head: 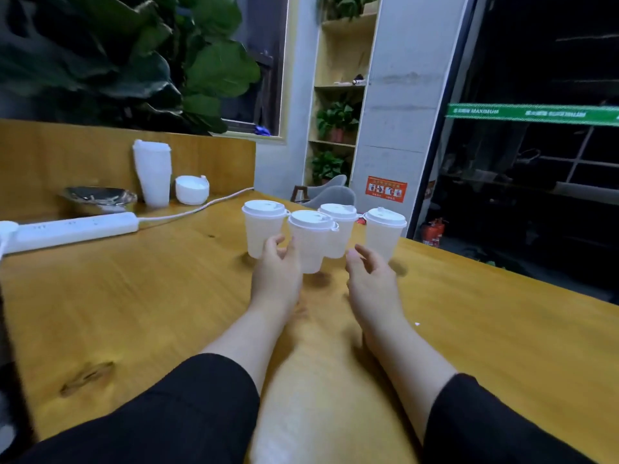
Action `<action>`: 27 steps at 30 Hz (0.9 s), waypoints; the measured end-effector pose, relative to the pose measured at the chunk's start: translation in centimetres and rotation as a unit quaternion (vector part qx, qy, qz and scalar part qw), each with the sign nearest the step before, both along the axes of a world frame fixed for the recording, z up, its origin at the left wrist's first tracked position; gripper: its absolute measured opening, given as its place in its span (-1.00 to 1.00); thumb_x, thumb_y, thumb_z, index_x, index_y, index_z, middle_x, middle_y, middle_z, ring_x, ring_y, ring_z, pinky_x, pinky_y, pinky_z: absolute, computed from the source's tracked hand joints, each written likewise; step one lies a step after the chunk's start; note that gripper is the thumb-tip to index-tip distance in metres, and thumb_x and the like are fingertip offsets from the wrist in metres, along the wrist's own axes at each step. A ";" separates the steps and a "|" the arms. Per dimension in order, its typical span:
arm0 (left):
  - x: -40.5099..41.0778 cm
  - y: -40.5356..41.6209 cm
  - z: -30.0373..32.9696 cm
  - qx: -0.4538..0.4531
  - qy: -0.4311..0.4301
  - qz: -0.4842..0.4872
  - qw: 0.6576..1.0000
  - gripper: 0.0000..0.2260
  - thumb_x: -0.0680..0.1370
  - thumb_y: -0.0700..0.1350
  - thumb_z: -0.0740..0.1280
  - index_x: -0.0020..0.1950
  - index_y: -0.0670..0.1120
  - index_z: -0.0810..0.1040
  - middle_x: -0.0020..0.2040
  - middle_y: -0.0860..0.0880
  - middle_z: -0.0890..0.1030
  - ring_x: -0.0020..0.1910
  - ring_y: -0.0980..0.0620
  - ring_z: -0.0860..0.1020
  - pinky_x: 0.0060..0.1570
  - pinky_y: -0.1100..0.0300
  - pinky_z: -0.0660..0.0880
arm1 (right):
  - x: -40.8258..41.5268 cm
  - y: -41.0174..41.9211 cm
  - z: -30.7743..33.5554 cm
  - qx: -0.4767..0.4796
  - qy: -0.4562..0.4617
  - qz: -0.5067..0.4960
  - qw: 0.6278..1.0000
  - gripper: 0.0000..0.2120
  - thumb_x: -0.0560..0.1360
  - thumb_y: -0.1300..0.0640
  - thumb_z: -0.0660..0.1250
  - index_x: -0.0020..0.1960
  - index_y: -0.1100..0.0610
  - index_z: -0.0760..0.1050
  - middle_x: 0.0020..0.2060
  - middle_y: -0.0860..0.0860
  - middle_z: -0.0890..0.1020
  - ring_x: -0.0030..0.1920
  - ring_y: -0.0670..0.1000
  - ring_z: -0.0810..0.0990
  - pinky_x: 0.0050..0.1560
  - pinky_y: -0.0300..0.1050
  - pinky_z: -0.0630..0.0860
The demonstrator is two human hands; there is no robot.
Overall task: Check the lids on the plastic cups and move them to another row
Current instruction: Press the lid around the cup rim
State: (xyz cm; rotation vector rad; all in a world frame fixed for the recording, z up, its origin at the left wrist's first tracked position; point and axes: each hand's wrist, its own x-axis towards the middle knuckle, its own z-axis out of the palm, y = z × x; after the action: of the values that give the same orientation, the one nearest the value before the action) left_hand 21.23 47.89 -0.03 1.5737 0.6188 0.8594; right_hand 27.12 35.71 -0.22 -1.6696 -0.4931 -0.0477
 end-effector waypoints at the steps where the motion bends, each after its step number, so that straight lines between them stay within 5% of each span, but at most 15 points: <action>1: 0.9 0.3 -0.1 0.002 0.006 -0.007 1.000 -0.59 0.72 0.14 0.17 0.46 -0.06 0.44 0.14 0.06 0.56 -0.14 0.15 0.50 -0.59 0.45 0.36 | 1.3 1.2 0.0 -0.004 0.001 0.010 1.000 -0.62 0.68 0.03 0.25 0.45 0.10 0.44 0.22 -0.08 0.58 0.18 -0.03 0.57 0.22 -0.17 0.51; 2: 1.8 0.6 -0.3 0.006 0.006 -0.009 1.000 -0.55 0.72 0.15 0.16 0.51 -0.08 0.41 0.19 0.05 0.56 -0.08 0.11 0.52 -0.50 0.47 0.38 | 2.4 2.2 0.1 -0.008 0.005 0.022 1.000 -0.62 0.68 0.10 0.23 0.49 0.11 0.39 0.19 -0.12 0.53 0.16 -0.10 0.54 0.08 -0.40 0.44; 4: 3.2 1.1 -0.5 0.022 0.008 -0.012 1.000 -0.49 0.71 0.16 0.15 0.58 -0.09 0.35 0.33 -0.02 0.56 0.15 0.02 0.51 -0.11 0.36 0.39 | 4.6 3.9 0.0 -0.031 0.014 0.050 0.998 -0.70 0.66 0.23 0.20 0.35 0.00 0.39 0.07 -0.16 0.53 -0.02 -0.22 0.53 -0.23 -0.52 0.38; 6: 3.8 1.3 -0.4 0.027 -0.004 -0.020 0.999 -0.49 0.71 0.17 0.13 0.60 -0.05 0.32 0.38 -0.01 0.52 0.28 -0.02 0.47 0.08 0.27 0.28 | 6.3 5.2 -0.4 -0.060 -0.001 0.070 0.996 -0.75 0.59 0.25 0.22 0.21 0.02 0.44 -0.01 -0.12 0.62 -0.09 -0.14 0.60 -0.22 -0.38 0.48; 8: 4.1 1.3 -0.3 0.017 -0.017 -0.036 0.999 -0.50 0.71 0.20 0.12 0.59 0.00 0.33 0.36 0.01 0.53 0.27 -0.01 0.47 0.15 0.19 0.32 | 7.1 5.8 -0.6 -0.071 -0.022 0.087 0.993 -0.70 0.56 0.18 0.30 0.28 0.02 0.47 0.07 -0.02 0.68 0.03 -0.02 0.66 -0.07 -0.19 0.59; 10: 4.3 1.4 -0.2 -0.003 -0.021 -0.040 0.999 -0.51 0.70 0.24 0.09 0.55 0.03 0.38 0.34 -0.01 0.57 0.29 -0.06 0.52 0.26 0.08 0.41 | 7.0 5.8 -0.5 -0.078 -0.036 0.100 0.991 -0.60 0.54 0.08 0.42 0.35 0.00 0.46 0.12 -0.01 0.68 0.09 -0.03 0.66 -0.03 -0.22 0.59; 13: 3.6 0.8 0.0 -0.022 -0.033 -0.047 0.998 -0.58 0.70 0.26 0.10 0.28 0.04 0.58 0.17 0.00 0.67 0.17 -0.05 0.62 0.23 0.02 0.52 | 5.9 4.8 -0.2 -0.052 -0.038 0.114 0.991 -0.51 0.46 0.04 0.54 0.34 0.01 0.48 0.12 -0.08 0.67 0.11 -0.08 0.66 0.14 -0.10 0.62; 16: 2.4 -0.3 0.4 -0.047 -0.032 -0.056 0.997 -0.54 0.60 0.35 0.19 -0.03 0.00 0.65 0.02 -0.07 0.72 0.05 -0.11 0.67 0.10 -0.04 0.59 | 3.5 2.2 0.4 -0.049 -0.044 0.095 0.993 -0.54 0.48 0.08 0.55 0.29 0.01 0.44 0.00 -0.24 0.57 -0.06 -0.30 0.57 -0.14 -0.52 0.49; 19: 1.4 -2.1 1.0 -0.077 -0.040 -0.093 0.992 -0.48 0.45 0.39 0.28 0.03 -0.02 0.69 0.02 -0.09 0.74 0.08 -0.18 0.70 0.10 -0.10 0.63 | 0.6 -1.6 0.6 -0.026 -0.035 0.058 0.997 -0.49 0.47 0.09 0.55 0.34 0.07 0.43 0.05 -0.15 0.59 -0.06 -0.28 0.56 -0.19 -0.55 0.45; 23: -0.5 -8.5 1.6 -0.078 -0.063 -0.204 0.974 -0.55 0.61 0.29 0.30 0.09 -0.08 0.70 0.04 -0.05 0.76 0.09 -0.14 0.71 0.13 -0.04 0.64 | -4.0 -9.9 1.1 0.004 -0.017 0.004 1.000 -0.52 0.46 0.09 0.57 0.30 0.02 0.46 0.12 -0.10 0.64 -0.12 -0.39 0.59 -0.23 -0.50 0.46; 27: -3.3 -18.1 1.6 -0.068 -0.037 -0.307 0.949 -0.33 0.39 0.47 0.27 0.14 -0.05 0.70 0.05 -0.01 0.76 0.13 -0.09 0.70 0.28 -0.19 0.57 | -9.3 -20.6 1.7 -0.025 -0.010 -0.056 0.998 -0.53 0.46 0.05 0.56 0.28 -0.02 0.46 0.13 -0.15 0.63 -0.09 -0.45 0.57 -0.21 -0.51 0.46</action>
State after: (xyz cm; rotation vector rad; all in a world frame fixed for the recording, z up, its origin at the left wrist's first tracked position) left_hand 17.97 29.75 1.58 1.4753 0.1068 0.3919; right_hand 17.86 15.09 1.53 -1.7466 -0.4184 -0.1347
